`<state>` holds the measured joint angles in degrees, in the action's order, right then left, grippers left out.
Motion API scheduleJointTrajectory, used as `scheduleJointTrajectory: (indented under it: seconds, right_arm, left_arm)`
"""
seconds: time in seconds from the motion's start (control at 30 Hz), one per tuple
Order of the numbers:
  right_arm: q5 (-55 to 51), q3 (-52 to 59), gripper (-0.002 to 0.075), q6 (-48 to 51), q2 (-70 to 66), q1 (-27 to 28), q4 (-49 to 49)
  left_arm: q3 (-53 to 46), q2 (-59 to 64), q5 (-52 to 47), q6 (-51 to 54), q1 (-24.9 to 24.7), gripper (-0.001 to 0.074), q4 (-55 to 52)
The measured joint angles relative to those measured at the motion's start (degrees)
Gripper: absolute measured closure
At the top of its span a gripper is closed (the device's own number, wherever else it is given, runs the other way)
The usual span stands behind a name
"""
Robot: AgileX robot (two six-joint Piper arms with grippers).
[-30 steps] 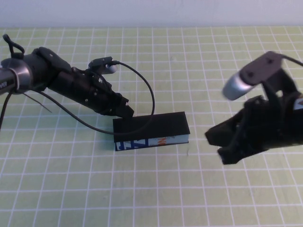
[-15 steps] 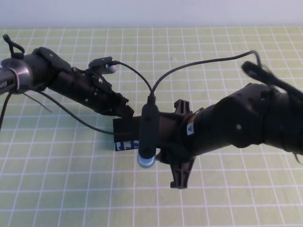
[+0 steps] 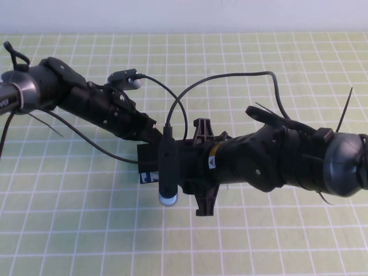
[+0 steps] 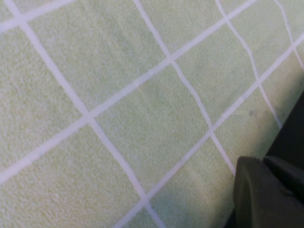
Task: Take glasses out of glasses case
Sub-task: Pick up the glasses from the glasses case
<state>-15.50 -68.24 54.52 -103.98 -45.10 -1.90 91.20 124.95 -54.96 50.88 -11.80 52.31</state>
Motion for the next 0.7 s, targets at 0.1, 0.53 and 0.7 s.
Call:
scheduleJointTrajectory:
  seconds: [0.1,0.53,0.7]
  right_arm:
    - [1.54,0.0,0.0442,0.0,-0.95,0.61,-0.7]
    - [4.74,-0.57,0.0442,0.0,-4.38,3.21,-1.56]
    - [4.83,-2.37,0.0442,0.0,-6.0,3.66,-1.56]
  left_arm:
    - [0.0,0.0,-0.04,0.0,0.0,0.0739,0.0]
    - [0.0,0.0,-0.04,0.0,0.0,0.0739,0.0]
    - [0.0,0.0,-0.32,0.0,0.0,0.0739,0.0]
